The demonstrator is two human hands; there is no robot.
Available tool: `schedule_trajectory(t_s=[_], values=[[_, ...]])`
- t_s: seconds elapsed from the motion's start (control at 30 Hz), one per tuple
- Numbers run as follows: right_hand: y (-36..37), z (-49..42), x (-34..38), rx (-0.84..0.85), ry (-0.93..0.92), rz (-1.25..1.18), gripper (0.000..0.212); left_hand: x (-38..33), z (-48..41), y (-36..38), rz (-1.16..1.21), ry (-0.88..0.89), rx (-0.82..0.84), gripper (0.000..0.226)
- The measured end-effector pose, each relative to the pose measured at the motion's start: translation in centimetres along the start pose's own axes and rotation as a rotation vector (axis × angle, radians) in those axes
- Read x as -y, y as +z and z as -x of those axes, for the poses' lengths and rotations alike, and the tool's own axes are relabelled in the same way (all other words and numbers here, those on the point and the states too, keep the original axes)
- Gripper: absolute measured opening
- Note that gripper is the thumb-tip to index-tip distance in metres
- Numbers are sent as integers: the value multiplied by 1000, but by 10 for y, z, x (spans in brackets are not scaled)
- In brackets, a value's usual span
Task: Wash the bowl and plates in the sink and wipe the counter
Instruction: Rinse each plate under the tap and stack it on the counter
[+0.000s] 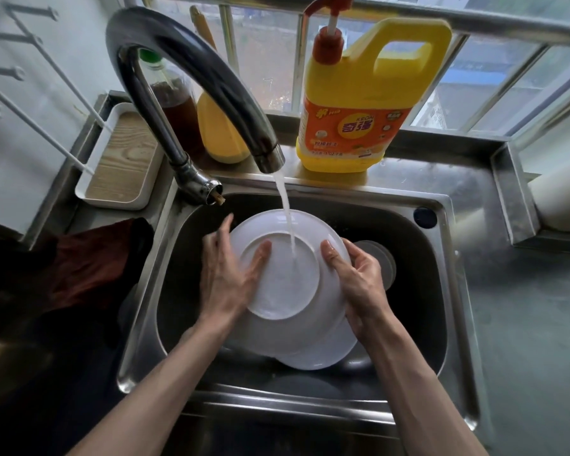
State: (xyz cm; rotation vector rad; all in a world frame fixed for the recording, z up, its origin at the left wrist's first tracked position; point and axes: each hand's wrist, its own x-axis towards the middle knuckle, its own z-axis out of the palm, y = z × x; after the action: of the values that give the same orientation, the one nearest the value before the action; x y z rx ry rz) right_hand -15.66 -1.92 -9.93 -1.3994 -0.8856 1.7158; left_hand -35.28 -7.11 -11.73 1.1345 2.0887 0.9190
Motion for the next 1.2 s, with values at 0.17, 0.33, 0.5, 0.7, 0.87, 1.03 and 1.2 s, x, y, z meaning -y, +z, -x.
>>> schedule_trajectory(t_s=[0.17,0.33,0.5,0.7,0.87,1.03,1.2], values=[[-1,3,2,-46,-43,36,24,-11,-7,20,-231,49,45,76],[-13,2,5,-89,-15,125,32,-14,-14,8,-122,-116,188,96],[-22,3,5,-84,22,208,41,-10,-14,-12,289,-387,303,64],[-25,-3,-9,-148,144,178,46,-4,0,-34,615,-503,373,62],[-14,-2,-32,-105,255,147,76,0,23,-40,898,-497,247,48],[-1,-5,-33,-215,183,126,41,2,37,-58,932,-486,433,50],[7,-7,-24,-125,63,382,36,-14,34,-59,951,-674,476,38]])
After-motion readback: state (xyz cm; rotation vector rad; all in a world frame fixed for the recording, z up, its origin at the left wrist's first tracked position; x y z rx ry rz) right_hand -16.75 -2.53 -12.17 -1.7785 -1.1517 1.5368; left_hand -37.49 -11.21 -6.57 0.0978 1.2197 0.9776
